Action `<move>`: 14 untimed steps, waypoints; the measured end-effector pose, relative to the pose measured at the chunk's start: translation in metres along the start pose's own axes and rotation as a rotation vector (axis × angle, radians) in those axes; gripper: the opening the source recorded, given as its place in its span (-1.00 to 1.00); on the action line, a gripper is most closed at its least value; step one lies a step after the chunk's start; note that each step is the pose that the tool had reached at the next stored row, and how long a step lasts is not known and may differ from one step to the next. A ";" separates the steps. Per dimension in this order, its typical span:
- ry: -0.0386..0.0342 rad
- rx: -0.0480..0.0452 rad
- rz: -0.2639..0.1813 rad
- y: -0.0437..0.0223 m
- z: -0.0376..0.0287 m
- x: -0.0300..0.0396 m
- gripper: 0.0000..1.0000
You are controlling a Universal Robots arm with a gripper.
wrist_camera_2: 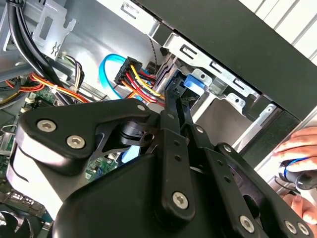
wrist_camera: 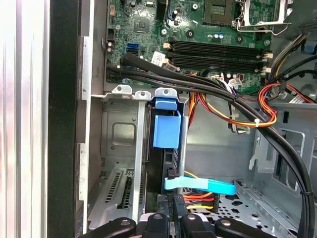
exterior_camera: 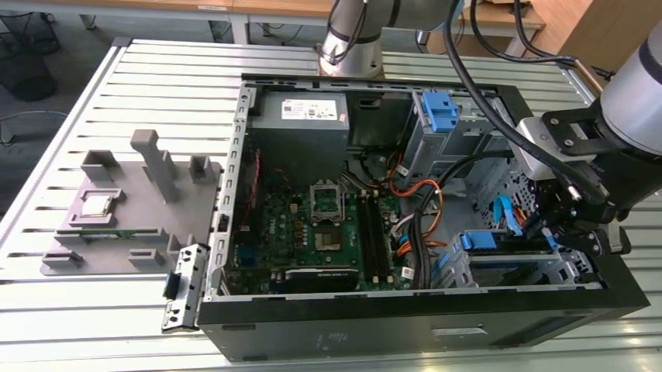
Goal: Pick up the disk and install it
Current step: 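Insert the second disk wire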
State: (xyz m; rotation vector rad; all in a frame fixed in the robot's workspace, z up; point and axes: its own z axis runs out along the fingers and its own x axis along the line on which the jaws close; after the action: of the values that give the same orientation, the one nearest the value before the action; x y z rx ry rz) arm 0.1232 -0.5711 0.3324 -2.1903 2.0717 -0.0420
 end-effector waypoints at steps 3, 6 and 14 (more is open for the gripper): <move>-0.0001 0.0000 0.000 0.0000 0.0000 0.0000 -0.68; -0.0006 0.0000 0.001 0.0000 -0.0004 0.0000 -0.68; 0.0009 0.0023 0.032 -0.0001 -0.0012 -0.0001 -0.68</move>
State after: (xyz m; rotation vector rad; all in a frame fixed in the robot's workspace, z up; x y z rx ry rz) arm 0.1232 -0.5711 0.3336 -2.1556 2.1057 -0.0422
